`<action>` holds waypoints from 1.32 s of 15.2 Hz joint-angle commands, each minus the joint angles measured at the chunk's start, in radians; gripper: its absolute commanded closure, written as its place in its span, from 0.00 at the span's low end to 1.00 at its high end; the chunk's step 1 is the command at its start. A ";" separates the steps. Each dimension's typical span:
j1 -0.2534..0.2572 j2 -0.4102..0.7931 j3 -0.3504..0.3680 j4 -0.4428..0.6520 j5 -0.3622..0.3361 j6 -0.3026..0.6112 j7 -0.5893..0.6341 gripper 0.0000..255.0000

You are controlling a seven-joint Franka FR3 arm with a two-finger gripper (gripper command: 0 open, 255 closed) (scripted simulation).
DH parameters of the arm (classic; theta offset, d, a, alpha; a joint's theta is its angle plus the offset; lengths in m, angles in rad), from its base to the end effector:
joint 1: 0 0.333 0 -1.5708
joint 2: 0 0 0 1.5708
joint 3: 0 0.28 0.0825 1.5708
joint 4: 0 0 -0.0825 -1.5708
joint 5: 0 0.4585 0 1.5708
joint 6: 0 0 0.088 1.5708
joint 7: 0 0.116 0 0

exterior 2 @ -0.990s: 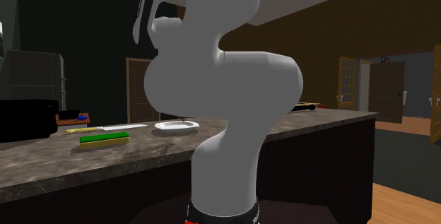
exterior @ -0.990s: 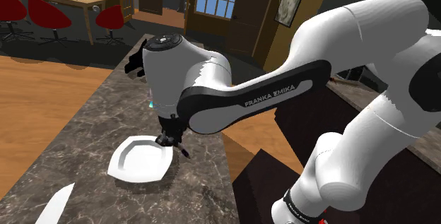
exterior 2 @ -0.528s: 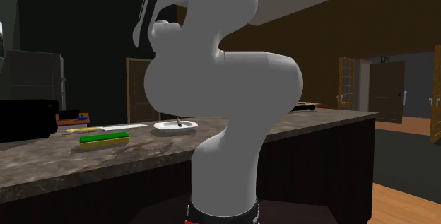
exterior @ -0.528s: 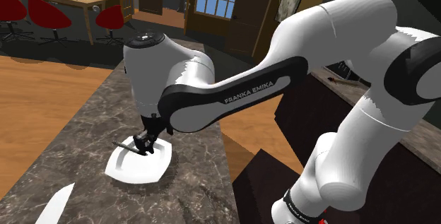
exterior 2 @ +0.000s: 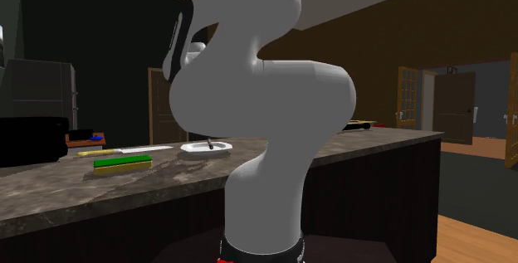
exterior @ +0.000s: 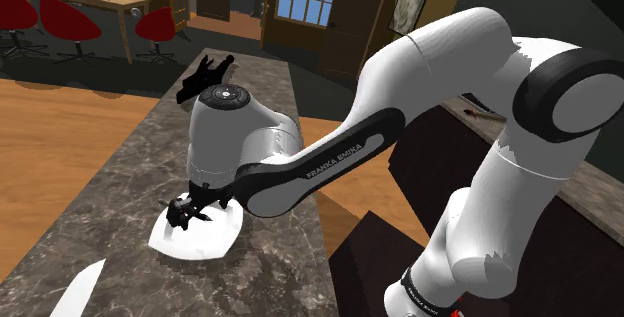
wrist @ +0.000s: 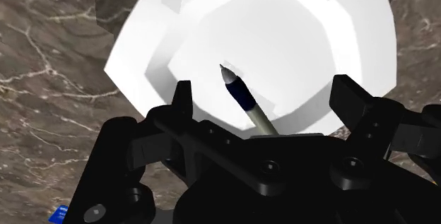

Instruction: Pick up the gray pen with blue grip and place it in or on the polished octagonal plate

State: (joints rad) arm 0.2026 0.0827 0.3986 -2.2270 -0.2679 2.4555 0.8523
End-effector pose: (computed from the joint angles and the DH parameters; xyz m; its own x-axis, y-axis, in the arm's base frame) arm 0.4983 0.3420 0.2595 0.9748 -0.0581 0.2154 -0.0607 -0.9981 0.0055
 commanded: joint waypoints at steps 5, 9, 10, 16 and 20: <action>0.002 0.053 -0.012 -0.003 -0.047 0.053 0.034 0.00; 0.002 0.053 -0.012 -0.002 -0.047 0.053 0.034 0.00; 0.002 0.053 -0.012 -0.002 -0.047 0.053 0.034 0.00; 0.002 0.053 -0.012 -0.002 -0.047 0.053 0.034 1.00; 0.002 0.053 -0.012 -0.002 -0.046 0.052 0.034 1.00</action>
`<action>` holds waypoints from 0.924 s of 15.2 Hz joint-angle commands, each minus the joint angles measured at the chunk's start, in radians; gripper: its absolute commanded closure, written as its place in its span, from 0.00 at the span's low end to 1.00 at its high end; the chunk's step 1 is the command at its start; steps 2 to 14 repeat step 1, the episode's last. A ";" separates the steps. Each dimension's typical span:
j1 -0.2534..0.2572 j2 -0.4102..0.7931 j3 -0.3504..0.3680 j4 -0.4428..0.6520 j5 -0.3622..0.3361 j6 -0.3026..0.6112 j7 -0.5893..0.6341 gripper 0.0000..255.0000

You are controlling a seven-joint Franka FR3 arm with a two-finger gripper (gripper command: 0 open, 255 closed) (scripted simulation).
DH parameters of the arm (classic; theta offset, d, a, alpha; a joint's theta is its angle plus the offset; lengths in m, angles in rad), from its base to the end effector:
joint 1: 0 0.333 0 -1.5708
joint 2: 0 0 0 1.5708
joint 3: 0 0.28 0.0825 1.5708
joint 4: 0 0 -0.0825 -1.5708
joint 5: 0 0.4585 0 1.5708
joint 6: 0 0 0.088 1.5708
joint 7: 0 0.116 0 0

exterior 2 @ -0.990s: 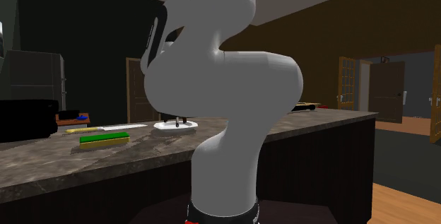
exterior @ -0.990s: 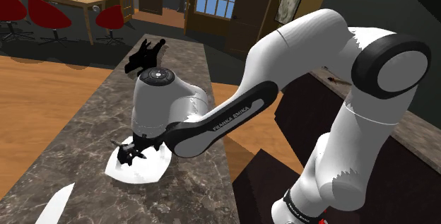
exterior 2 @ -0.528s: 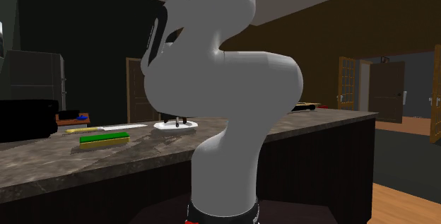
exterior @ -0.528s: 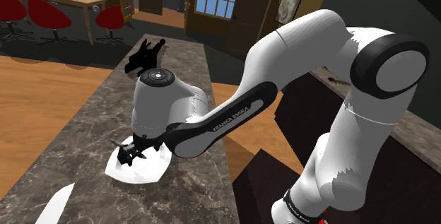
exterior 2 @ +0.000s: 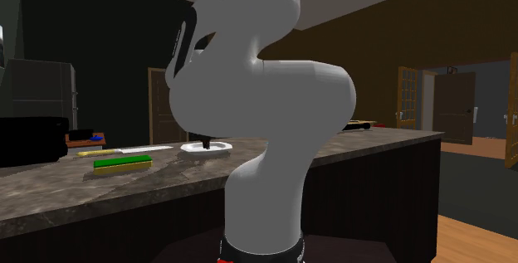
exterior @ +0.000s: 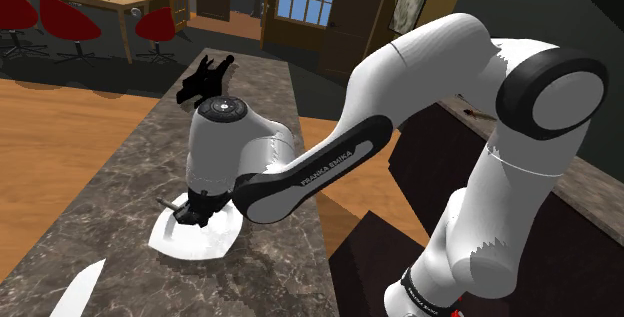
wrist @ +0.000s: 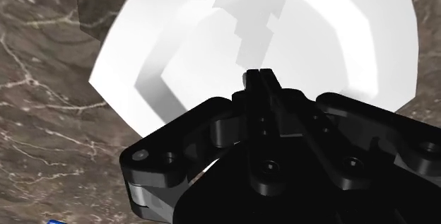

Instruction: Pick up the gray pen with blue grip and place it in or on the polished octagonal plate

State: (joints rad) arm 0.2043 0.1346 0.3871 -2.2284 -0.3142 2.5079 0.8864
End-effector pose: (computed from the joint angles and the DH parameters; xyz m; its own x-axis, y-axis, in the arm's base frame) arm 0.5000 0.3403 0.2349 0.9736 -0.0614 0.2199 -0.0631 -0.9980 0.0005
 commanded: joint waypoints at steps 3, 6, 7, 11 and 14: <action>0.000 0.001 0.000 -0.001 0.000 0.000 0.000 1.00; 0.000 0.001 0.000 -0.001 0.000 0.000 0.000 1.00; 0.000 0.001 0.000 -0.001 0.000 0.000 0.000 1.00; 0.000 0.001 0.000 -0.001 0.000 0.000 0.000 1.00; 0.000 0.001 0.000 -0.001 0.000 0.000 0.000 1.00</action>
